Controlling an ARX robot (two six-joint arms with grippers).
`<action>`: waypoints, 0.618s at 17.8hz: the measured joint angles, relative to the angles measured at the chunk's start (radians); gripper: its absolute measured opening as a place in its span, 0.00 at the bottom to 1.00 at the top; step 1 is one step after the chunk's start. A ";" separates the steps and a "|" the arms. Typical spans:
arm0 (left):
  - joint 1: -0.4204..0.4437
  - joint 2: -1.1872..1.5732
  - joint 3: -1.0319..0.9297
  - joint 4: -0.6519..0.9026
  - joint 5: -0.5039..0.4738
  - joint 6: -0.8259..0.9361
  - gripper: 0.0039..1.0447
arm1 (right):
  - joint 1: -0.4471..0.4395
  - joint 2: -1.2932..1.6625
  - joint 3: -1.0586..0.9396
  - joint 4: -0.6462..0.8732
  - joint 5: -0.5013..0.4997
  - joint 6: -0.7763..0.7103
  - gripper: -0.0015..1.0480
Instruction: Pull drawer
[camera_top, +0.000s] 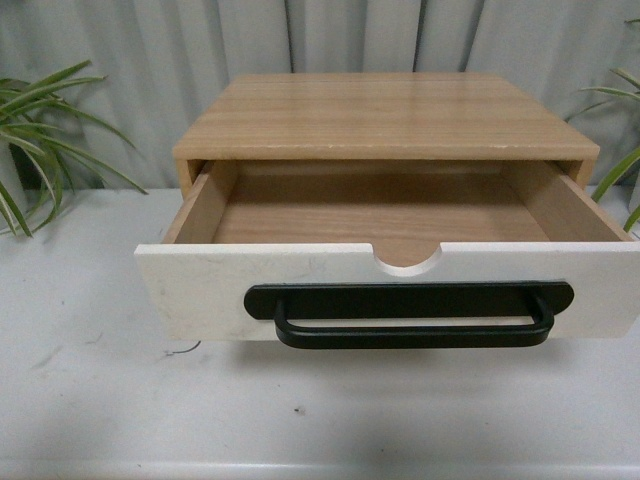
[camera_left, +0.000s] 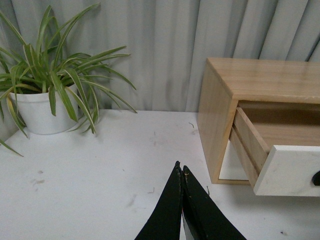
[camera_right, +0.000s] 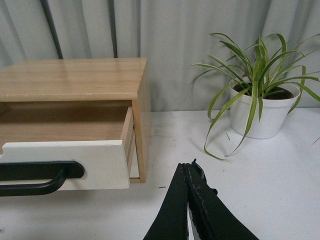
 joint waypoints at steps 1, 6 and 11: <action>0.000 0.000 0.000 0.000 0.000 0.000 0.01 | 0.000 0.000 0.000 0.001 0.000 0.000 0.02; 0.000 0.000 0.000 0.000 0.000 0.000 0.42 | 0.000 0.000 0.000 0.001 0.000 0.000 0.42; 0.000 0.000 0.000 0.000 0.000 0.002 0.96 | 0.000 0.000 0.000 0.001 0.000 0.002 0.96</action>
